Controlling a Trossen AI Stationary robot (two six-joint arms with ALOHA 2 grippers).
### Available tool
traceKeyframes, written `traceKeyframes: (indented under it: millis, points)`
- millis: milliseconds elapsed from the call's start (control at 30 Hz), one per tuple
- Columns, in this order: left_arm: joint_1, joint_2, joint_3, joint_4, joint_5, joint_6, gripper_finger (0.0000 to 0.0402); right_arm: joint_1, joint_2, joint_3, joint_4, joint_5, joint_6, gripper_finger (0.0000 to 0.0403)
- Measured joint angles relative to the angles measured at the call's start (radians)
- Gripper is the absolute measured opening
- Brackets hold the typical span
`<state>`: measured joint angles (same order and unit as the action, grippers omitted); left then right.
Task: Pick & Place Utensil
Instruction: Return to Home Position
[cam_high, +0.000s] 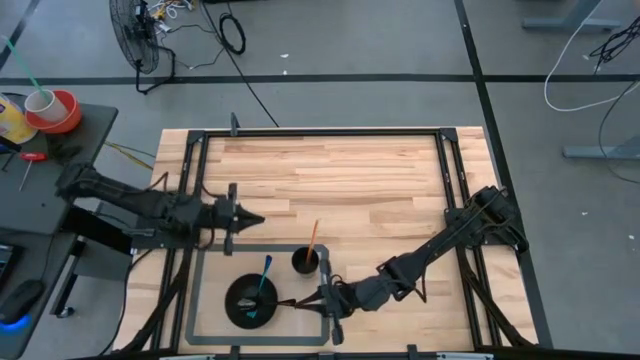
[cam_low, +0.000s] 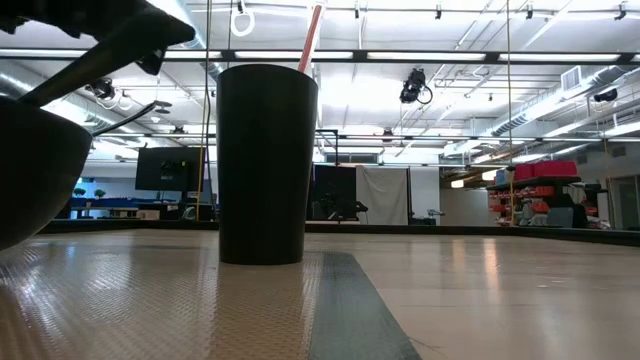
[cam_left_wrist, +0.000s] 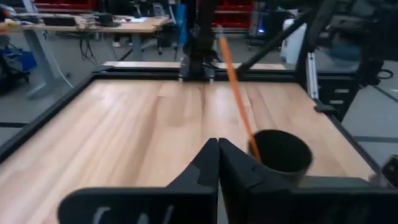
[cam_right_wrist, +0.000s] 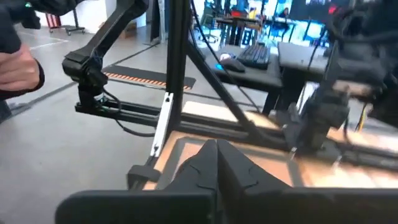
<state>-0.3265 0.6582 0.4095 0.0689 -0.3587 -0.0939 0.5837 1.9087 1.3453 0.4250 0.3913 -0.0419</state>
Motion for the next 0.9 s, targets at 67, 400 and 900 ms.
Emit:
traceKeyframes:
  millis: [67, 400, 900]
  points:
    - [0.057, -0.019, -0.012, 0.013, 0.030, 0.021, 0.0006, -0.005, -0.016, 0.000, -0.001, -0.020, -0.037, 0.0005]
    - [0.251, -0.200, -0.195, 0.196, 0.101, 0.049, 0.0006, -0.121, -0.336, -0.294, 0.013, -0.230, -0.022, 0.0003]
    - [0.369, -0.414, -0.202, 0.050, 0.094, 0.193, 0.0007, -0.367, -1.253, -0.905, 0.012, -0.404, -0.009, 0.0006]
